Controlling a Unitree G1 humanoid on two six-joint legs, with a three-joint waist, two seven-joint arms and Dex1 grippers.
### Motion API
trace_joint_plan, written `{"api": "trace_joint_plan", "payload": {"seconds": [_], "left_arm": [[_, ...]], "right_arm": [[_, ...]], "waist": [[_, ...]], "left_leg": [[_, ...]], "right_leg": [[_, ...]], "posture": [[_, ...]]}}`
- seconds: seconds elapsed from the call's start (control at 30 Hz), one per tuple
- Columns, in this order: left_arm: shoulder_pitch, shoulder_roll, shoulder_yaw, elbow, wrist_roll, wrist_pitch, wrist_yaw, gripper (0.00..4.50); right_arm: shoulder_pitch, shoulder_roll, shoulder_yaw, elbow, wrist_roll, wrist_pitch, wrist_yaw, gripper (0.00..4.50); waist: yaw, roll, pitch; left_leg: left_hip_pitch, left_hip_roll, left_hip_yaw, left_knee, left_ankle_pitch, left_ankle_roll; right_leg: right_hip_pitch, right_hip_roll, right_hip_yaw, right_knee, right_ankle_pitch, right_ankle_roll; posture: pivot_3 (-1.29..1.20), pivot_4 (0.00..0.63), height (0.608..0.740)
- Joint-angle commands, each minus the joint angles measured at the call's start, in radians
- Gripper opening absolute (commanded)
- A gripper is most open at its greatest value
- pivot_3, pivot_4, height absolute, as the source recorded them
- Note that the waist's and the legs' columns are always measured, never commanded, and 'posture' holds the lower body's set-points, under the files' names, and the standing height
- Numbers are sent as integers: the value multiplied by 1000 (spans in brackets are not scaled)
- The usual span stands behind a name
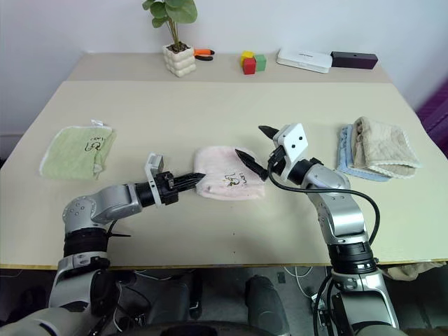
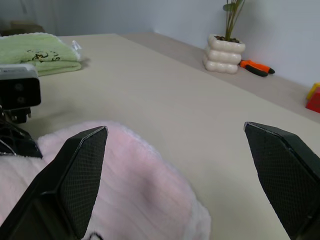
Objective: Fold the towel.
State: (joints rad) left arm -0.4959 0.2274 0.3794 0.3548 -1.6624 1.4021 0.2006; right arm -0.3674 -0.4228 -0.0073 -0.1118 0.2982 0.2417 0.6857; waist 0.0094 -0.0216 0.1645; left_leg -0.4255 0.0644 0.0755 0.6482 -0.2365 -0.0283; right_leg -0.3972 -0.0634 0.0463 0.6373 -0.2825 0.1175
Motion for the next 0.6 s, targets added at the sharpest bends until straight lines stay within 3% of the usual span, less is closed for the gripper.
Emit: {"api": "trace_joint_plan", "payload": {"seconds": [0.03, 0.23, 0.47, 0.6], "left_arm": [[0, -7, -36, 19, 6, -7, 4, 63], [-1, 3, -36, -34, 72, -63, -36, 63], [2, 94, -106, -229, 415, -334, -329, 63], [-24, 75, -22, -229, 450, -461, -348, 63]], "right_arm": [[-8, -4, -13, -35, 1, -20, -7, 4500], [0, -16, -28, -24, 0, -30, -4, 4500], [-4, -19, -32, -10, -2, -40, -9, 4500], [-5, -28, -35, 13, -6, -56, 3, 4500]], "waist": [[3, 0, 0], [3, 0, 0], [-6, 0, 0], [-6, 0, 0]], "left_leg": [[0, 0, 0, 0, 0, 0], [0, 0, 0, 0, 0, 0], [0, 0, 0, -2, 0, -1], [-1, 1, 1, -2, 0, -1]], "right_leg": [[0, 0, 0, 0, 0, 0], [0, 0, 0, -1, 0, -1], [-1, 1, 0, -2, -1, -3], [-1, 0, 0, -3, 0, -2]], "posture": [[0, 150, 735], [0, 150, 735], [0, 150, 735], [0, 150, 735]]}}
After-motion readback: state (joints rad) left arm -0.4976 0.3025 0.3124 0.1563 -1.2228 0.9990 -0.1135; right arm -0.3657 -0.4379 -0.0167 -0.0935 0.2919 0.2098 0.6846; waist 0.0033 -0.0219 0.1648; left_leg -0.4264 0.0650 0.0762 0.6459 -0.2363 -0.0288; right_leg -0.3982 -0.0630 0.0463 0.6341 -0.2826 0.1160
